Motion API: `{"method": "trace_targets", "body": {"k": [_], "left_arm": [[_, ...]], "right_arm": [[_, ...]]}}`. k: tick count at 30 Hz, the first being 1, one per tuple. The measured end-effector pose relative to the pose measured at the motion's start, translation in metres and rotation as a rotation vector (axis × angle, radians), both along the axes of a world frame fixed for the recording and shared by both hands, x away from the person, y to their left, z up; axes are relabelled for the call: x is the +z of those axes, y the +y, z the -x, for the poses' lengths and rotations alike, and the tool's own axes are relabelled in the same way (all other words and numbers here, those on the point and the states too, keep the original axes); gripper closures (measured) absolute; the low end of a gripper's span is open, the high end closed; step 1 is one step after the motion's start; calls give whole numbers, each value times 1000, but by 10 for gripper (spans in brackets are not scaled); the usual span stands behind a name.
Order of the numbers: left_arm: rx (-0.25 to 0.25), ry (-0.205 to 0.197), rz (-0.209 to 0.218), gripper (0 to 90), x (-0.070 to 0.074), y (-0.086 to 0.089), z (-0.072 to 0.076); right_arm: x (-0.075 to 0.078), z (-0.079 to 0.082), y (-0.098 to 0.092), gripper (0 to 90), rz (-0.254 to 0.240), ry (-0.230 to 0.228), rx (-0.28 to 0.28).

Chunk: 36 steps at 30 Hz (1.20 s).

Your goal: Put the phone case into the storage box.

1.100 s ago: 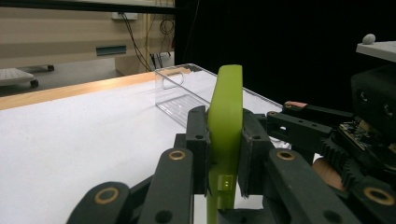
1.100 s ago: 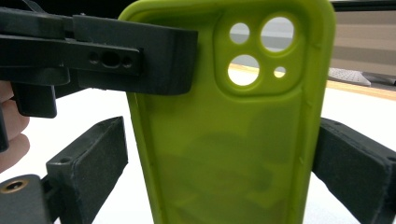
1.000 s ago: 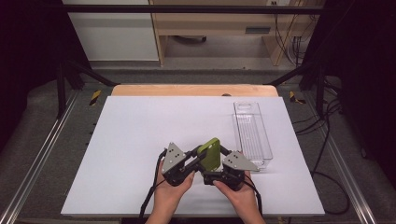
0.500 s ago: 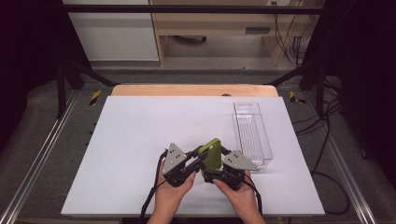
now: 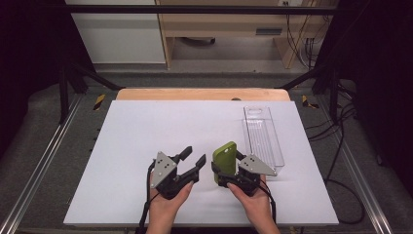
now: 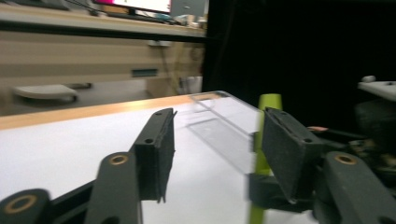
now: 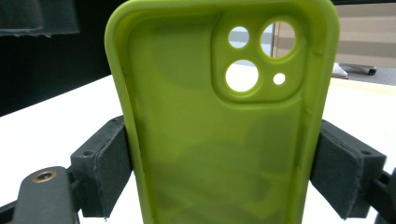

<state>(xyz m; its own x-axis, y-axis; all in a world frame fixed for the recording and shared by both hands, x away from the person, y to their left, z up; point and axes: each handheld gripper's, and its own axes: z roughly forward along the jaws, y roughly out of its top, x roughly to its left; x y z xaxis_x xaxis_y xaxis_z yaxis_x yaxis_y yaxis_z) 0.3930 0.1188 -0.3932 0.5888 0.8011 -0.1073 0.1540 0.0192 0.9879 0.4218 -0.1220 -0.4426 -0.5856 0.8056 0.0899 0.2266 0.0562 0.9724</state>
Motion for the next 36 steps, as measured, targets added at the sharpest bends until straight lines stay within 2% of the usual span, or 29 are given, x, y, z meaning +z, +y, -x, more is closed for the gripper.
{"method": "trace_targets", "body": {"k": [5, 7, 11, 16, 20, 23, 26, 28, 31, 35, 36], "left_arm": [[102, -21, -76, 292, -9, 27, -3], [111, -23, -78, 275, -16, 39, -5], [158, -4, -126, 224, -30, 64, -11], [198, 11, -149, 187, -48, 92, -16], [239, 19, -122, 184, -59, 108, -15], [263, 45, -140, 184, -68, 116, -14], [265, 75, -102, 172, -70, 124, -14], [258, 83, -107, 143, -69, 129, -16], [262, 102, -61, 119, -71, 137, -17], [260, 118, -55, 113, -73, 140, -17], [259, 118, -61, 112, -73, 140, -17]], "right_arm": [[0, 2, -1, 159, 0, 10, -9], [0, 3, 0, 159, 3, 14, -10], [0, 4, 3, 160, -15, 39, -12], [2, 6, 7, 160, 20, 18, -22], [5, 7, 9, 161, 45, -5, -47], [8, 4, 11, 161, 80, -11, -49], [16, 1, 11, 162, 72, 1, -59], [23, -3, 11, 162, 79, 2, -71], [38, -15, 6, 162, 68, 11, -94], [61, -36, -5, 162, 61, 16, -134], [67, -42, -8, 162, 72, 13, -148]]}}
